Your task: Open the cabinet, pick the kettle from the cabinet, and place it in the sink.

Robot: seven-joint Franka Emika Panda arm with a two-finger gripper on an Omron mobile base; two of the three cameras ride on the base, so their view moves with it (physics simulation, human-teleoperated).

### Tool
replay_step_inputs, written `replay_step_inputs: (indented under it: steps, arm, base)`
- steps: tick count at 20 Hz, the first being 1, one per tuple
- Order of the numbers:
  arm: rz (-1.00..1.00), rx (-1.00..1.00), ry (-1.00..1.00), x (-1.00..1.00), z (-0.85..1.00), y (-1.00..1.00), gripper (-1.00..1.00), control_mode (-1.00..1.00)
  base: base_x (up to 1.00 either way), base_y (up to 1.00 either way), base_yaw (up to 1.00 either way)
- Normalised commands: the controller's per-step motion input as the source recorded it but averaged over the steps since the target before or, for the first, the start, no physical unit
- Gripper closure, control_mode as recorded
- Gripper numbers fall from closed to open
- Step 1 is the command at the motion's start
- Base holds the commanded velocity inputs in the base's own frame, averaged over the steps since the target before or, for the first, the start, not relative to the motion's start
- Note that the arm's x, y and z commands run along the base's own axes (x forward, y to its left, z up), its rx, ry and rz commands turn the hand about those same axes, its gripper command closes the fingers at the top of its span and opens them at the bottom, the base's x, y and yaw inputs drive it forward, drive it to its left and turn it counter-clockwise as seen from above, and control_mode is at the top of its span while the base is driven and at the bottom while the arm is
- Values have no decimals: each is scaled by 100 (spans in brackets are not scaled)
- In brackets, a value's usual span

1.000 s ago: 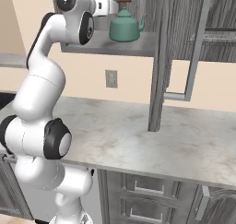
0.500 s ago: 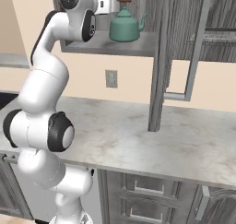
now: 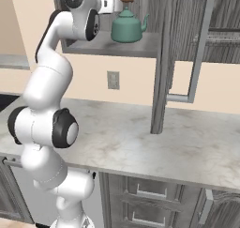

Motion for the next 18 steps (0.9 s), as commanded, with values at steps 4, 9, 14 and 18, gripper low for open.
replay_step_inputs:
  steps: [4,9,14,18]
  arm:
    - [0,2,0,21,0,0,-100,-100]
    - [0,4,0,20,-3,0,-100,-100]
    - [0,3,0,22,-2,0,-100,-100]
    - [0,2,0,23,-1,0,-100,-100]
  base:
    - [0,0,0]
    - [0,0,0]
    - [0,0,0]
    - [0,0,0]
